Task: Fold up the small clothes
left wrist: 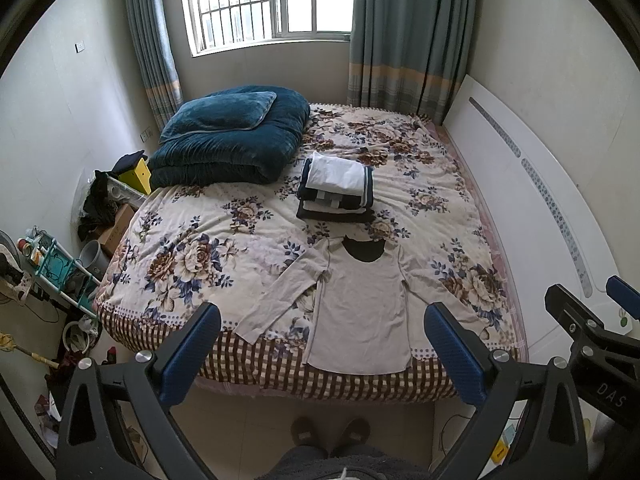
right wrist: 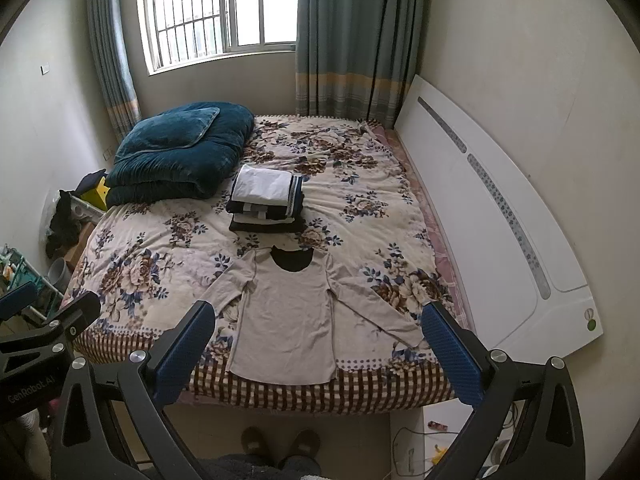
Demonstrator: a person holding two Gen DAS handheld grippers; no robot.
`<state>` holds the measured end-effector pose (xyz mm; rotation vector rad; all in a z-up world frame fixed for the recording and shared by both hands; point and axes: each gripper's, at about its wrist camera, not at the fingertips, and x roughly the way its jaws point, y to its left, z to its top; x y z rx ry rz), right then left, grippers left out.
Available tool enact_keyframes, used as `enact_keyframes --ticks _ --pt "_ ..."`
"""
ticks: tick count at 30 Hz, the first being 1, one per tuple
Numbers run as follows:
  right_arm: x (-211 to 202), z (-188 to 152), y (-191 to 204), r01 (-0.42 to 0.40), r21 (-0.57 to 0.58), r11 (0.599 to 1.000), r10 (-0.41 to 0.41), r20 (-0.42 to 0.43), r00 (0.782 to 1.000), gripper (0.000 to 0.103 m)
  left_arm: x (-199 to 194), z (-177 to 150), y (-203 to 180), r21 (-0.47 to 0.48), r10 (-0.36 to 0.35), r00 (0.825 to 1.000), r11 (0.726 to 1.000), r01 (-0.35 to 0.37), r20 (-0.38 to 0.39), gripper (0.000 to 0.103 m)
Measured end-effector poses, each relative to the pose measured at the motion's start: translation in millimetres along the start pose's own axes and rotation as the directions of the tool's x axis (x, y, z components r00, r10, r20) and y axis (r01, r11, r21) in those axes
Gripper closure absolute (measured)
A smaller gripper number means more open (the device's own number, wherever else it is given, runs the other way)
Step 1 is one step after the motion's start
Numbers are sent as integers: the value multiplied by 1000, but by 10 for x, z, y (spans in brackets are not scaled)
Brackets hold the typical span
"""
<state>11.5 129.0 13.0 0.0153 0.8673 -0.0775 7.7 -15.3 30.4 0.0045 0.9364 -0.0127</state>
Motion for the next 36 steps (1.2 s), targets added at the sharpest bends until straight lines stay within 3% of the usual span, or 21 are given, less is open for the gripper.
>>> enact_keyframes --ticks 13,17,22,26,33,36 --pt "22 17 61 -2 11 1000 2 -11 1000 0 28 12 -20 -1 1 1000 1000 -1 8 0" --pt "226 36 54 11 65 998 -10 -27 1000 0 307 109 -55 17 45 998 999 -45 49 0" --pt "1000 -64 -331 113 222 968 -90 -110 990 0 1147 160 65 42 107 992 993 -110 64 0" --pt "1818 -360 -935 231 351 907 -153 -237 959 0 2109 158 -61 59 117 993 991 -116 -17 0" --pt "3341 -1111 -2193 356 531 769 -115 -433 894 0 3590 3 -411 88 152 977 986 -140 -151 0" --pt "4080 -1448 -2734 382 589 712 -69 -483 873 0 4359 -137 -623 125 197 955 977 -172 -221 0"
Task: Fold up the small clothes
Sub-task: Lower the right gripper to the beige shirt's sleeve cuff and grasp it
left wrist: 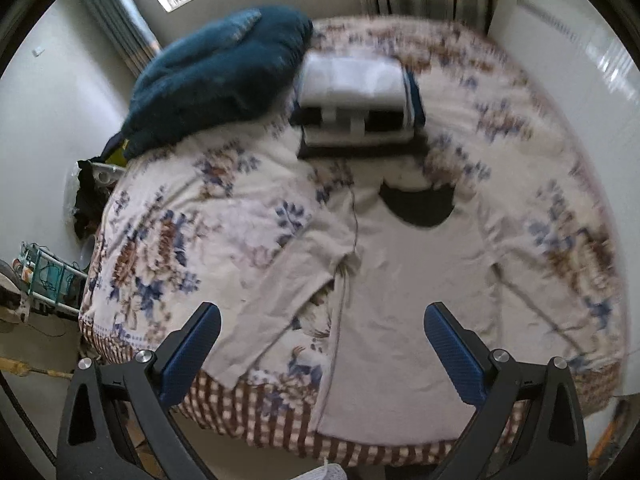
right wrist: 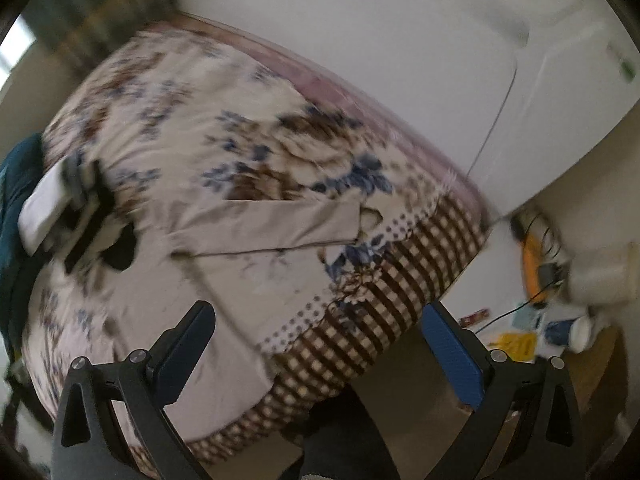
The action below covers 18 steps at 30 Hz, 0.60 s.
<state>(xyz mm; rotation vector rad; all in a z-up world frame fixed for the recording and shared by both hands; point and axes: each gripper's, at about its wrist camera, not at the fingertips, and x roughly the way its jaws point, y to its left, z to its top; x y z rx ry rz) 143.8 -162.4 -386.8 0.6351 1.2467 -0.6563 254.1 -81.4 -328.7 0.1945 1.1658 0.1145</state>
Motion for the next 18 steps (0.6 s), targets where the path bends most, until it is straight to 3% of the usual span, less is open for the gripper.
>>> enact_keyframes --ticks 8,13,14,16,17,18 --pt "2222 616 -584 29 152 988 -9 -129 992 3 1471 -101 -459 -32 17 982 999 -23 -188 0" --pt "3195 700 -823 0 257 966 54 -206 977 9 2100 -224 -566 -70 18 965 997 -38 -263 0" --pt "3330 707 -839 -7 267 964 68 -217 974 13 2172 -223 -591 -69 21 963 997 -41 -269 0" --pt "3568 702 -857 -41 303 952 113 -224 968 32 2292 -245 -623 -68 14 962 997 -34 -271 0" --pt "3622 691 -846 -52 312 949 126 -222 967 44 2325 -256 -633 -66 11 962 997 -31 -272 0" --pt "3638 678 -824 -58 307 950 126 -206 971 66 2354 -255 -652 -62 10 962 998 -28 -274 0"
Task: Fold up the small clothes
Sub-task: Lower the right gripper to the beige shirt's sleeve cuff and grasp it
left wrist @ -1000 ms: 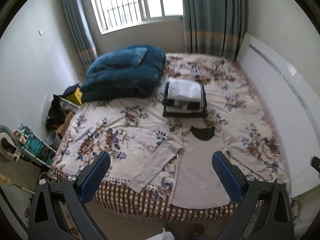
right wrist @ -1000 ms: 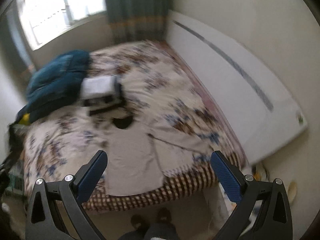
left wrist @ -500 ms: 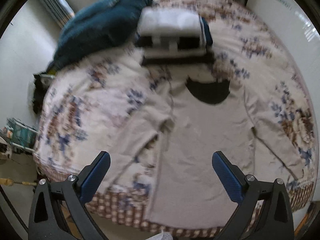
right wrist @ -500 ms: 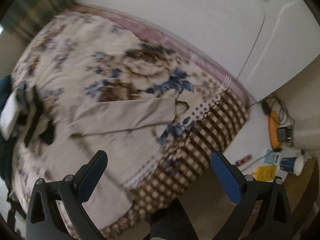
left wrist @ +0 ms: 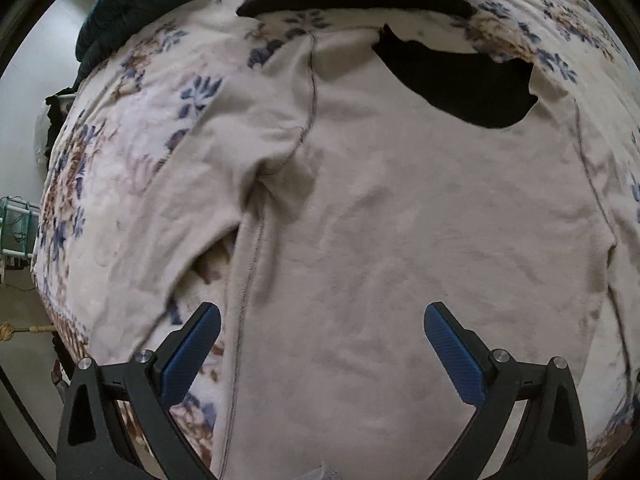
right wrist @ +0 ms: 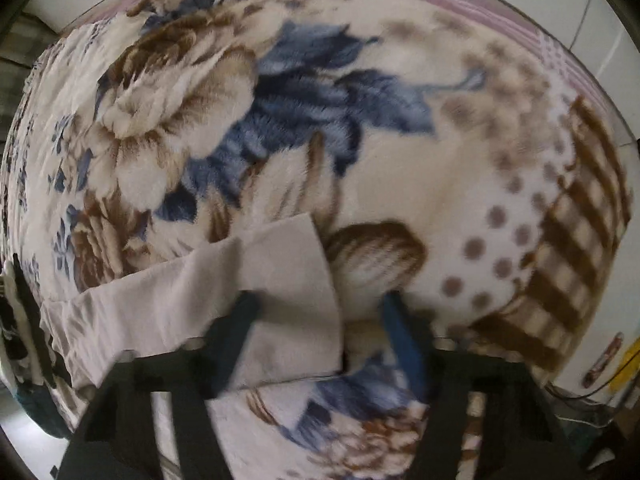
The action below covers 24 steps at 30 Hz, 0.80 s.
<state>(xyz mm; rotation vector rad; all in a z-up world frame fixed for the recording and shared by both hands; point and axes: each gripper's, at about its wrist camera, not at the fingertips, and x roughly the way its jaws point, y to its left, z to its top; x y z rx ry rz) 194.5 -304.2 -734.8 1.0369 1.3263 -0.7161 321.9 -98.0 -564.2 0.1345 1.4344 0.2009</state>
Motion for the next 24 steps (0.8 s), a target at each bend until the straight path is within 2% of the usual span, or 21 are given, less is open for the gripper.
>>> enact_keyframes --ticks 2,6,10,11,12,13,14,15,17,18,19,20,21,24 --pt "-51 -51 23 0 -16 1000 1 46 999 96 44 -1 -18 11 -6 1000 1000 6 -5 0" --pt "-269 -137 -87 9 9 1000 -10 110 994 96 62 17 6 15 -22 1000 1000 22 -4 0" --pt "-238 -117 -212 -28 52 998 24 70 997 95 87 59 85 14 -29 1000 999 29 1 0" --pt "-209 -110 -214 -42 56 998 39 55 998 88 94 68 106 11 -30 1000 999 30 2 0" --pt "-166 -99 -211 -55 63 997 53 30 998 71 100 74 126 7 -33 999 999 33 2 0" --pt "-110 -81 -212 -63 77 995 63 0 998 62 115 80 154 3 -38 999 999 38 3 0" --pt "-95 -68 -214 -81 95 992 83 -18 996 48 130 84 174 1 -38 999 999 38 2 0" --pt "-21 -56 -250 -116 131 985 121 -33 992 46 139 81 184 1 -38 999 999 38 1 0" --pt "60 -55 -317 -139 168 976 148 -43 988 46 165 78 228 -5 -42 999 999 42 -2 0" --pt "76 -58 -325 -148 179 973 157 -34 987 49 171 70 250 -8 -45 999 999 45 -4 0" --pt "51 -71 -325 -157 185 970 161 -6 987 57 172 62 285 -14 -49 999 999 49 -6 0" --pt "10 -85 -323 -164 183 969 164 18 986 86 166 54 311 -19 -51 999 999 51 -6 0" --pt "-49 -106 -282 -160 167 973 156 34 987 96 158 42 339 -25 -54 999 998 54 -6 0" --pt "-315 -211 -40 -158 83 984 150 94 984 96 106 -13 492 -47 -62 998 997 62 -6 0"
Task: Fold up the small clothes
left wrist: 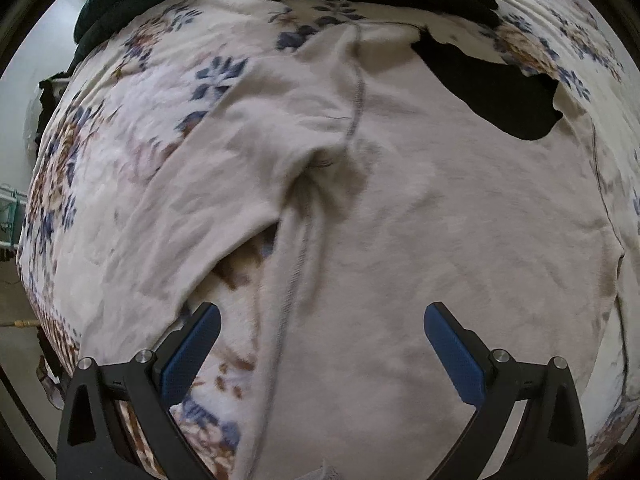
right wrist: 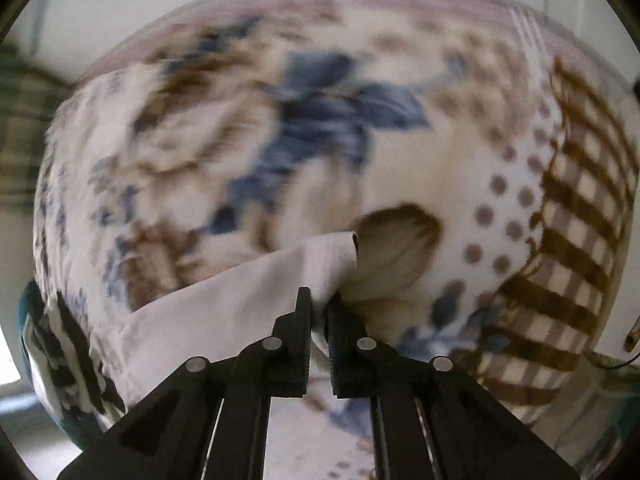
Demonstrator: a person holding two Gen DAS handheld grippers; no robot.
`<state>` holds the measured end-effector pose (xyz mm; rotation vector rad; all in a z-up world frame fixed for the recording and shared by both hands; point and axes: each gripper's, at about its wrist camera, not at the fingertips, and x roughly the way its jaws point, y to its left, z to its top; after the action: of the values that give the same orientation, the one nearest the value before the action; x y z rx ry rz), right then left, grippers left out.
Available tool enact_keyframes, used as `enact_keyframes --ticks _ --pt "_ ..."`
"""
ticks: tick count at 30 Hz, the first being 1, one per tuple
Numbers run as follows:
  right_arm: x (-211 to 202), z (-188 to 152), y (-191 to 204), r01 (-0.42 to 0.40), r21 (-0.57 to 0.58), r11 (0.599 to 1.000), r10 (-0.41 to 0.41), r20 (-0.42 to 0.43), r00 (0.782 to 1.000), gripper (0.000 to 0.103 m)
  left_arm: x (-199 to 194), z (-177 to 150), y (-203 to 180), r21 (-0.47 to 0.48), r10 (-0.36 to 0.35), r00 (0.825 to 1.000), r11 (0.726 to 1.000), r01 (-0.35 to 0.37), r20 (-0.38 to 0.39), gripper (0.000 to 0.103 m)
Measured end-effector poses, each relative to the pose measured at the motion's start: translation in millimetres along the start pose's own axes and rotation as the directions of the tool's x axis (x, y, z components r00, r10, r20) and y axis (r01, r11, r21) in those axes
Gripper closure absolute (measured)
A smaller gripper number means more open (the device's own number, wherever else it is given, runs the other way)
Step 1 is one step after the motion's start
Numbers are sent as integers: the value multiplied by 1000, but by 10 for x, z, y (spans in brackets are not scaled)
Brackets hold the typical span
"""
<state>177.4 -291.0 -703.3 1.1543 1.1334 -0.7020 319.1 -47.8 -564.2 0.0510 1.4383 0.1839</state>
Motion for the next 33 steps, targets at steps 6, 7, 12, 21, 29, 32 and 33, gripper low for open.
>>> enact_keyframes --ticks 6,7,12,21,29,32,33 --pt "-553 -963 1491 27 -520 854 -11 34 999 96 -233 -261 535 -65 23 1000 998 -22 17 0" --pt "-600 -1290 1798 17 -628 778 -5 20 1000 96 -277 -318 694 -82 33 999 996 -31 21 0" --pt "-437 -3170 2764 -96 -949 301 -30 -110 993 96 -398 -543 1276 -154 88 996 985 -83 26 0" --pt "391 -5736 2315 -144 -906 -399 -246 -45 968 96 -270 -1020 2162 -314 156 987 936 -160 -39 0" --pt "591 -5692 2045 -216 -928 -302 -411 -78 908 71 -73 -1265 2731 -471 69 995 877 -94 -70 0" --pt "501 -5255 2120 -298 -952 -70 -440 -239 865 43 9 -1338 2986 -564 -21 999 825 -8 -45 0" --pt "457 -5084 2133 -299 -954 -5 -426 -269 864 43 60 -1351 3060 -595 -68 997 803 37 -30 0"
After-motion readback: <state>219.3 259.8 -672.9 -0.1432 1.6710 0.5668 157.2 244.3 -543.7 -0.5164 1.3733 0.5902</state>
